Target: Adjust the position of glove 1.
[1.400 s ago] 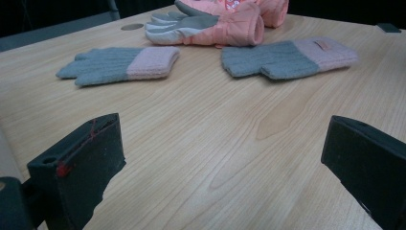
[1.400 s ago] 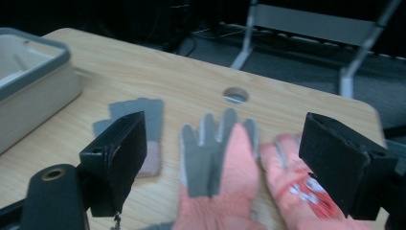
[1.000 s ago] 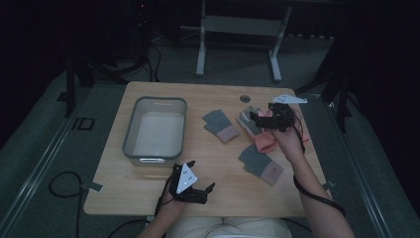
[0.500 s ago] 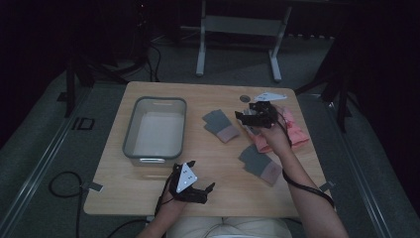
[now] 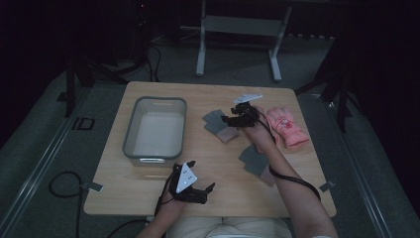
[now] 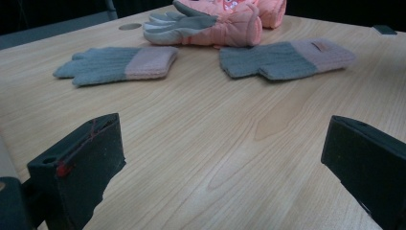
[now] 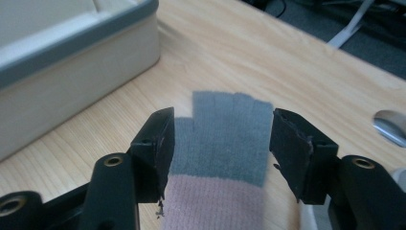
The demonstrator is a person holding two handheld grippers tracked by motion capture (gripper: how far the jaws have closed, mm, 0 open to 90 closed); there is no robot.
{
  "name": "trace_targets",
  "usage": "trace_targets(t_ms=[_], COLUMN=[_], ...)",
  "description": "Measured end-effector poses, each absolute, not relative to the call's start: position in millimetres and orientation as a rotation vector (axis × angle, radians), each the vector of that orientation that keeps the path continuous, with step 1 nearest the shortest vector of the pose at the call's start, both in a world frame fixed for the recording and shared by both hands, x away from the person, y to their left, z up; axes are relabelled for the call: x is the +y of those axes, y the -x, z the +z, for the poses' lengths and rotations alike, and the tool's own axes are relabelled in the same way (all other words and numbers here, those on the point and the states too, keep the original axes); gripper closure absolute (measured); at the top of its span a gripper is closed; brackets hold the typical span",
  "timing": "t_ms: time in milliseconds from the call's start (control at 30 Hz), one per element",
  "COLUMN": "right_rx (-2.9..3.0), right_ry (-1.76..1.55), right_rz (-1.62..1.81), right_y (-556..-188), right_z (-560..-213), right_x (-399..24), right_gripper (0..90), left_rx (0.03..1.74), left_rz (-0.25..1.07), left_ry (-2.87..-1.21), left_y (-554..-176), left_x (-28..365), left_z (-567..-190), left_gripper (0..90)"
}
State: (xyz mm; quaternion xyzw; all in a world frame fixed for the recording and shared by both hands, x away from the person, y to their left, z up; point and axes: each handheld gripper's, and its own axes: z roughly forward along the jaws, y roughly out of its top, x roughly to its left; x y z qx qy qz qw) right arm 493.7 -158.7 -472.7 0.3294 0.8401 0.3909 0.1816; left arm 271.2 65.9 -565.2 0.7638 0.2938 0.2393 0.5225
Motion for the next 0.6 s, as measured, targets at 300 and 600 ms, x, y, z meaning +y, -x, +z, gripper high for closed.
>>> trace_targets(t_ms=[300,600], right_rx=[2.511,2.547], right_ry=[-0.997,-0.908], right_rz=[1.017,0.932], right_y=[-516.6,-531.6], right_z=[-500.8,-523.6], right_x=[-147.5,-143.9], right_gripper=[55.8,61.3], left_rx=[0.695,0.693], left_rz=[0.569,0.561], left_ry=[-1.829,-1.826], left_y=[-270.6,-270.4], left_x=[65.7,66.2], left_z=[-565.2,-565.2], left_gripper=[0.4,0.4])
